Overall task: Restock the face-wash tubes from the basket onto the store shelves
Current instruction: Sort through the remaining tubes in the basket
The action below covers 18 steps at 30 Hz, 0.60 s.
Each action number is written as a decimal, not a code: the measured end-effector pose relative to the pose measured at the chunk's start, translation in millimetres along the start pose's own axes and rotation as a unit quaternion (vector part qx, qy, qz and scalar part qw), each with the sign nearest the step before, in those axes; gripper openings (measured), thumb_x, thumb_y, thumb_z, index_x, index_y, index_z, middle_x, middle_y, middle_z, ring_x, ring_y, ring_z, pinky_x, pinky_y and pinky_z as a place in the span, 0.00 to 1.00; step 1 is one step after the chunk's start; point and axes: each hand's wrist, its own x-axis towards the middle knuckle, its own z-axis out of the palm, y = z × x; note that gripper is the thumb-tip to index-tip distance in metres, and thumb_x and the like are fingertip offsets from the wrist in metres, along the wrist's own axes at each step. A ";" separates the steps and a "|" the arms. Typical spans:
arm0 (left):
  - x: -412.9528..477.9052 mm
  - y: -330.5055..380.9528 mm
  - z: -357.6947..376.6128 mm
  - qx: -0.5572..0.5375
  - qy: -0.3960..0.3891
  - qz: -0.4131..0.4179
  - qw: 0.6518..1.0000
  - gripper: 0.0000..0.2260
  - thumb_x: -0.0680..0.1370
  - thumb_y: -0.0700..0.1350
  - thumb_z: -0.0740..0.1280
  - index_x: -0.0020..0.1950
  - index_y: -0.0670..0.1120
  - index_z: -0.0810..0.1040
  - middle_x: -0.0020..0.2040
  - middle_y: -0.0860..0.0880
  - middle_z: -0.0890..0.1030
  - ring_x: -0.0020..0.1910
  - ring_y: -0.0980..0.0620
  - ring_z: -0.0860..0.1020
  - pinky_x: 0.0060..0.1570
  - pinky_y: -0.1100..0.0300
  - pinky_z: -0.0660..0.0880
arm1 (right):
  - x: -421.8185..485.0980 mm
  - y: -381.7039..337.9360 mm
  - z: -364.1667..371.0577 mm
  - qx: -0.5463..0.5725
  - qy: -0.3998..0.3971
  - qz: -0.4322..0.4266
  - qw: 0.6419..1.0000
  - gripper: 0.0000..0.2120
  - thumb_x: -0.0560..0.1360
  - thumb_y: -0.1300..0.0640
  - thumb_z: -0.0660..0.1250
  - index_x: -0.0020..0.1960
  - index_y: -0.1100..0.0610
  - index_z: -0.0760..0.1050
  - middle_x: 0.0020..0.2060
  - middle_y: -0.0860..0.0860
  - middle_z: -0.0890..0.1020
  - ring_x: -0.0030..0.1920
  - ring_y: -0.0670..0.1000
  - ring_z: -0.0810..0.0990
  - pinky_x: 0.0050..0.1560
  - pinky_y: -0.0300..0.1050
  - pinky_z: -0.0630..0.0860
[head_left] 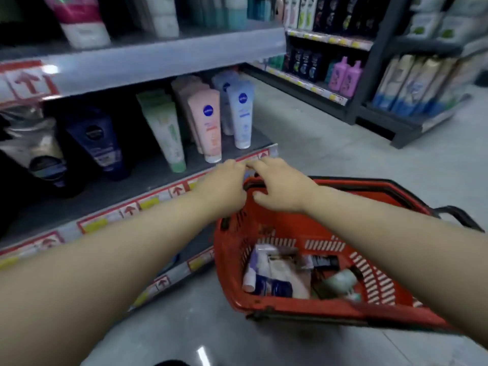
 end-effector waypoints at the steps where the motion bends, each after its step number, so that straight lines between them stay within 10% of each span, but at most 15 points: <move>1: 3.1 6.0 17.7 -0.001 -0.023 0.000 1.000 0.16 0.73 0.44 0.63 0.61 0.43 0.71 0.59 0.41 0.75 0.59 0.40 0.74 0.57 0.48 0.73 | -7.8 12.1 15.7 0.000 -0.019 0.014 1.000 0.31 0.71 0.52 0.66 0.72 0.59 0.63 0.63 0.60 0.72 0.63 0.61 0.69 0.66 0.50 0.66; 18: 38.8 29.9 233.5 0.082 -0.312 -0.063 0.945 0.23 0.77 0.42 0.64 0.71 0.43 0.62 0.67 0.41 0.66 0.63 0.39 0.69 0.60 0.47 0.71 | -67.1 139.1 168.7 0.114 -0.236 0.222 0.939 0.34 0.74 0.48 0.65 0.75 0.58 0.56 0.67 0.59 0.70 0.65 0.60 0.71 0.64 0.54 0.71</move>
